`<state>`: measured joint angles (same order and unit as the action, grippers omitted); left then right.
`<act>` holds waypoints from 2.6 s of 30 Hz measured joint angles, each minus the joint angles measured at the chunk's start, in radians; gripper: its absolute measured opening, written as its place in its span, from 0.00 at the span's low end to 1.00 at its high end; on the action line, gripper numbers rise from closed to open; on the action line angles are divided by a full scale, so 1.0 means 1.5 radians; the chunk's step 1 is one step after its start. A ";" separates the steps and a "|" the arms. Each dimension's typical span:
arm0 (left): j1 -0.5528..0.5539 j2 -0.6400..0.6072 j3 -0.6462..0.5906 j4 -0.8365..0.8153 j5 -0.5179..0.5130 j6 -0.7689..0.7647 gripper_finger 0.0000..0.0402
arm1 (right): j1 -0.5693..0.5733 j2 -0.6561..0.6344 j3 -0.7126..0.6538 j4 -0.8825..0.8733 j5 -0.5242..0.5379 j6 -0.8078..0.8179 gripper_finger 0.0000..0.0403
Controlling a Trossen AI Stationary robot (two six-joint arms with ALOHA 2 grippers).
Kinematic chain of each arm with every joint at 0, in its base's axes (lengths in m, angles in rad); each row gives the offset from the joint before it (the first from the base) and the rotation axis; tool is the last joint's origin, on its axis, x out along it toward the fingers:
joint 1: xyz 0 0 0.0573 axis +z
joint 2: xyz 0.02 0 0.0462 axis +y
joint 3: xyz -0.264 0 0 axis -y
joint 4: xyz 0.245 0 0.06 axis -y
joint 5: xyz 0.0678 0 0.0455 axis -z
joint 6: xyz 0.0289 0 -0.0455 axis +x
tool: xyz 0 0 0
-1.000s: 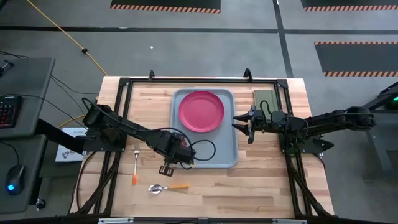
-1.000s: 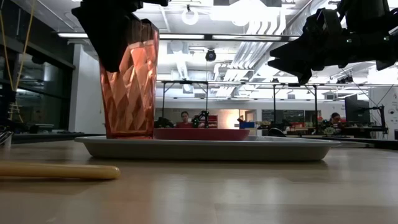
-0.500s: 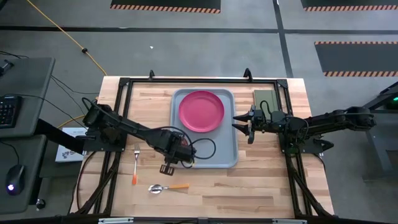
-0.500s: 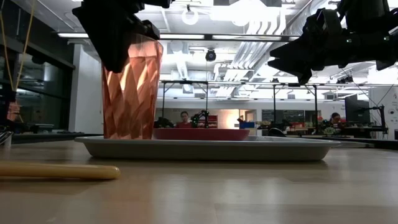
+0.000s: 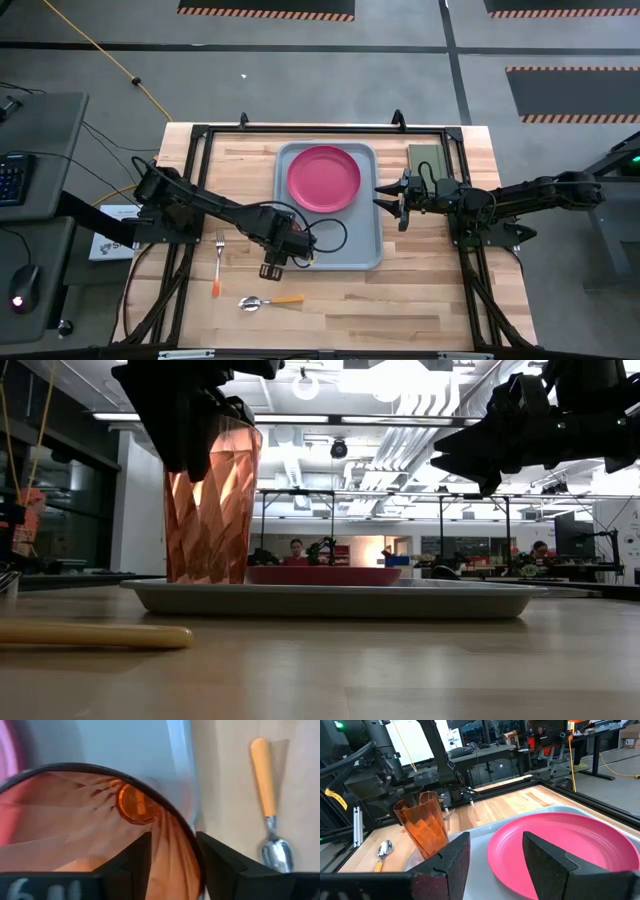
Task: Pick and place plate/cup/fork/spoon on tray
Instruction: Put the orange cup on the gray serving tray to the bottom left of the pink plate, then put the yellow spoon on the gray serving tray to the right of the orange cup
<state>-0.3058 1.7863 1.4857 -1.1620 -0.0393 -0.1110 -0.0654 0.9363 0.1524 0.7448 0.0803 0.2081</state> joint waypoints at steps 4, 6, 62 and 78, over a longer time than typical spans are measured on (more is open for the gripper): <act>0.000 0.000 0.000 0.000 0.028 0.000 0.43 | 0.000 0.000 0.000 0.000 0.000 0.000 0.43; 0.000 0.000 0.000 -0.001 0.035 0.005 0.46 | 0.000 0.000 0.000 0.000 0.000 0.000 0.43; -0.282 -0.043 -0.280 0.341 0.052 -0.484 0.43 | 0.000 0.002 0.000 -0.011 0.000 0.001 0.43; -0.298 -0.047 -0.279 0.222 0.124 -0.497 0.12 | 0.000 0.002 0.000 -0.033 0.000 0.000 0.43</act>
<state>-0.7521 1.7161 1.0668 -0.8293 0.1463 -0.8559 -0.0654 0.9386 0.1524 0.6947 0.0799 0.2085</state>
